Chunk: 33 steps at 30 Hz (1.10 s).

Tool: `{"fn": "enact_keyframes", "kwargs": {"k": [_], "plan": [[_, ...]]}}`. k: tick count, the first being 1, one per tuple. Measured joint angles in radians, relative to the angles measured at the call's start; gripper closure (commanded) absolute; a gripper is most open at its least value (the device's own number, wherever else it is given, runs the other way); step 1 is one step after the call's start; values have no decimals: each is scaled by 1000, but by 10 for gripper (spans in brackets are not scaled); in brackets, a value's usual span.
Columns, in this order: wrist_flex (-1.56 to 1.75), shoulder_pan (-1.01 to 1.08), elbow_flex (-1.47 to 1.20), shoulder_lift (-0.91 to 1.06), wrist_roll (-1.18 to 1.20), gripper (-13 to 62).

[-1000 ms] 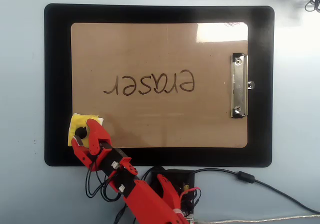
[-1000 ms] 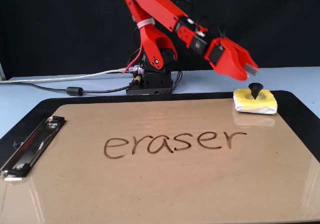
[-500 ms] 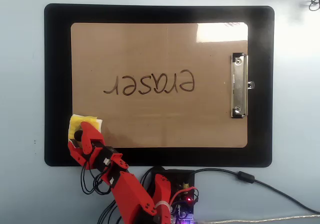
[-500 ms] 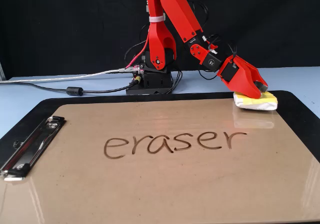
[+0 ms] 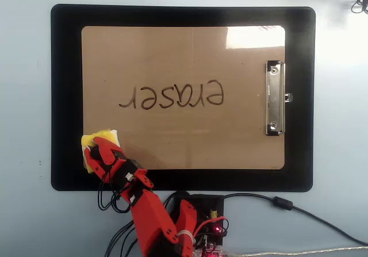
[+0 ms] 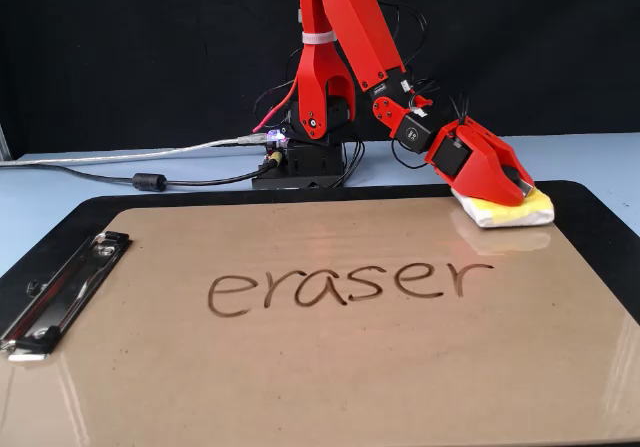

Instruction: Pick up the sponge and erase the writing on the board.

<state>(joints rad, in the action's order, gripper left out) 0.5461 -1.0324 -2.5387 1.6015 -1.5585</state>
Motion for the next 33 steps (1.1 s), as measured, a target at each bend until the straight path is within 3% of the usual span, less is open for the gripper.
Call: {"fn": "enact_keyframes", "kwargs": {"k": [4, 8, 12, 14, 17, 20, 26, 33], "plan": [[-34, 3, 2, 89, -117, 573], [-525, 80, 87, 411, -249, 574], [-1269, 436, 390, 664, -227, 574], [-1379, 627, 423, 670, -135, 574], [-1318, 966, 423, 569, 12, 574], [-996, 1183, 388, 380, 44, 574], [-371, 1275, 140, 213, 49, 574], [-193, 1347, 84, 83, 49, 573]]}}
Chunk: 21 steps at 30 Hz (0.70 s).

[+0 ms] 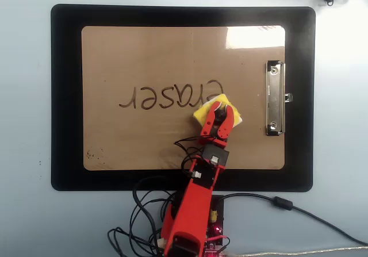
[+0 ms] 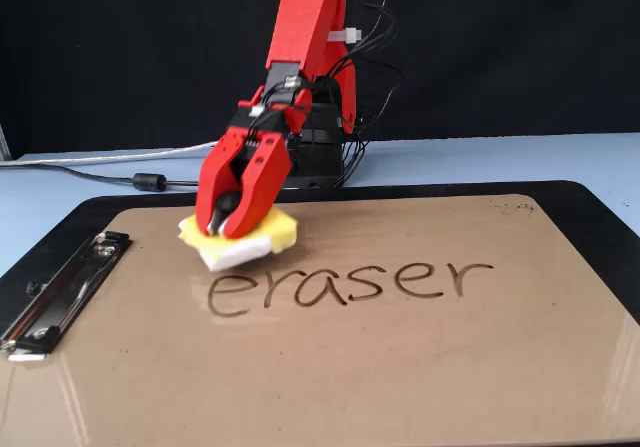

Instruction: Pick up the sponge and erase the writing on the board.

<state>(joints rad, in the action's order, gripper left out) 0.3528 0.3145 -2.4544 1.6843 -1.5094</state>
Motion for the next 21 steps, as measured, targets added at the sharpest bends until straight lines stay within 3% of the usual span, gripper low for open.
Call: {"fn": "enact_keyframes", "kwargs": {"k": [7, 13, 16, 21], "plan": [[342, 17, 38, -307, -17, 574], [422, -77, 439, -604, -60, 574], [373, -83, 402, -577, -67, 573], [373, -75, -87, -236, -81, 574]]}}
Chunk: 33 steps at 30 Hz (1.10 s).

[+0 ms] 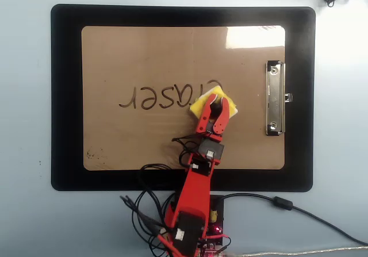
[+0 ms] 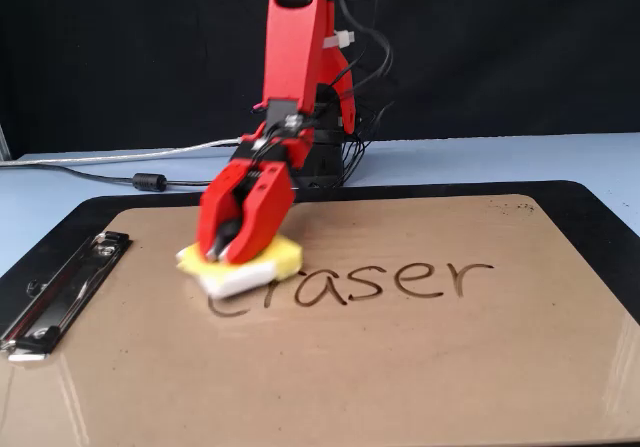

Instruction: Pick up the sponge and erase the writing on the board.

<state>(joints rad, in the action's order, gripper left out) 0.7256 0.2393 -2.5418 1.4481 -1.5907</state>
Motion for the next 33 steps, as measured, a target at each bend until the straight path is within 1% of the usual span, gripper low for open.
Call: {"fn": "enact_keyframes", "kwargs": {"k": [1, 3, 6, 7, 8, 10, 11, 13, 16, 17, 19, 20, 22, 24, 26, 28, 31, 33], "plan": [[-2, 0, -12, 32, -3, 573], [-3, 8, 26, -14, -5, 574], [-17, -28, 348, -242, -11, 573], [-60, -57, 548, -368, -9, 573], [-87, -80, 689, -468, -9, 573], [-155, -86, 747, -546, -9, 573], [-179, -86, 746, -540, -11, 574], [-195, -81, 634, -430, -14, 573], [-253, -71, 267, -121, -14, 573], [-291, -71, 181, -26, -14, 574], [-367, -66, 117, 60, -14, 573], [-399, -64, 150, 51, -15, 573], [-431, -63, 255, -38, -14, 574], [-416, -69, 543, -247, 0, 574], [-430, -58, 646, -367, 25, 573], [-430, -67, 592, -341, 32, 574], [-423, -67, 327, -109, 34, 574], [-439, -66, 135, 80, 34, 573]]}}
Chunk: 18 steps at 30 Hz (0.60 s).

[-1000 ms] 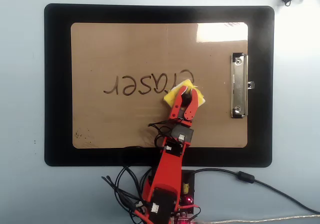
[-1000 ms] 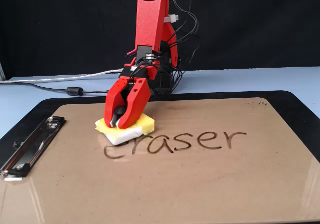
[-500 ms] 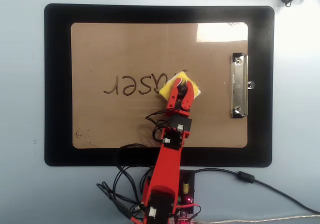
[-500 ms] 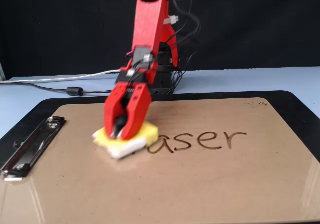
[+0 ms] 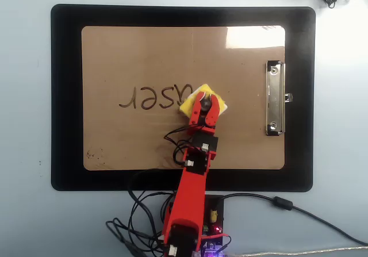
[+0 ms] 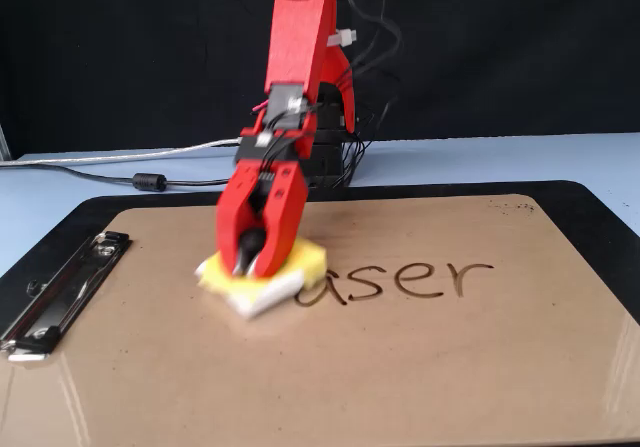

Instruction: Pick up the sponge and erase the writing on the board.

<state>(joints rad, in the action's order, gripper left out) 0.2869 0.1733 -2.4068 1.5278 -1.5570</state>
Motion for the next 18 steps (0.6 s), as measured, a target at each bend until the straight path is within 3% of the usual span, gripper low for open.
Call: {"fn": "enact_keyframes", "kwargs": {"k": [4, 8, 11, 16, 18], "plan": [[-54, 5, -8, 46, 0, 573], [-60, -46, 364, -265, 6, 574], [-60, -51, 359, -308, 6, 573], [-64, -34, -98, 115, 6, 573], [-95, -44, -143, 199, 6, 573]]}}
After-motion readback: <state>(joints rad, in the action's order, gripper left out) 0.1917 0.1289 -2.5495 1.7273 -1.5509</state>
